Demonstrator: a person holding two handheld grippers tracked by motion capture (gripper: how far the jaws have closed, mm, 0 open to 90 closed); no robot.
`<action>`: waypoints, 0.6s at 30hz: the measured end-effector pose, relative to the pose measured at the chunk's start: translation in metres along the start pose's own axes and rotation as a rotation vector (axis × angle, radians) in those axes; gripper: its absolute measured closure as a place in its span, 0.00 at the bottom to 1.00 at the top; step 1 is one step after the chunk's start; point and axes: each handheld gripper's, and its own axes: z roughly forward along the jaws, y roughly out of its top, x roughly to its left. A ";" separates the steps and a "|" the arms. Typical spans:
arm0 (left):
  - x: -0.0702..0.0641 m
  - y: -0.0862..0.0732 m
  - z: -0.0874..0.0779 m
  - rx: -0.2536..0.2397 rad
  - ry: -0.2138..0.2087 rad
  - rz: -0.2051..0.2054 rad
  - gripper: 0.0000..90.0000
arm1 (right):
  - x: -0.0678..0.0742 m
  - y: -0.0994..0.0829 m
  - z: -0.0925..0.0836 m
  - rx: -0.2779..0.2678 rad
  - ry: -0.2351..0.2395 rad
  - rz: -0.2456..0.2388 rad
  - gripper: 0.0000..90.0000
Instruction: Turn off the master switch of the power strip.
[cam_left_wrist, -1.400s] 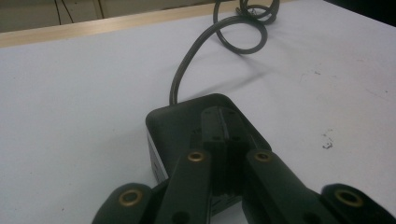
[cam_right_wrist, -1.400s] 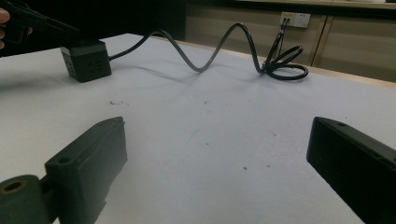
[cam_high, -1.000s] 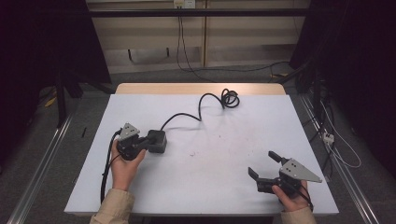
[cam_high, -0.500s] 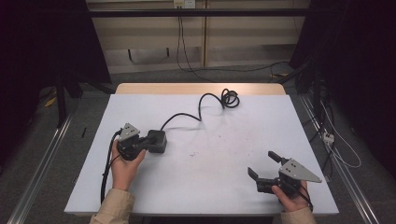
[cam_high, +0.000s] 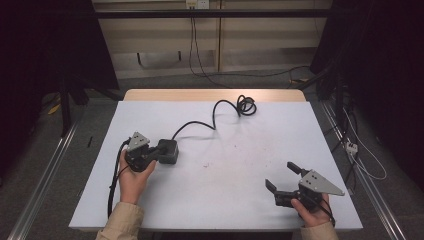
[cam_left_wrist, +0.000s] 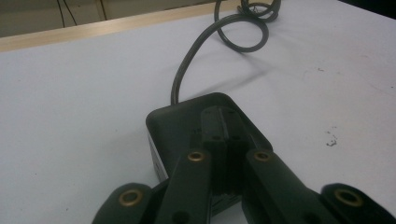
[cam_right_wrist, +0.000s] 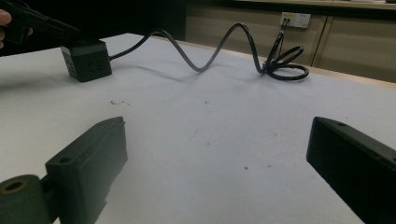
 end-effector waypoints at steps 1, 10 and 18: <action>0.000 0.000 0.000 0.001 0.001 0.000 1.00 | 0.000 0.000 0.000 0.000 0.000 0.000 0.05; 0.000 -0.001 0.000 0.003 0.005 0.001 1.00 | 0.000 0.000 0.000 -0.001 -0.001 0.000 0.05; 0.000 -0.001 0.000 0.002 0.005 -0.001 1.00 | 0.000 0.000 0.000 0.000 0.002 -0.002 0.05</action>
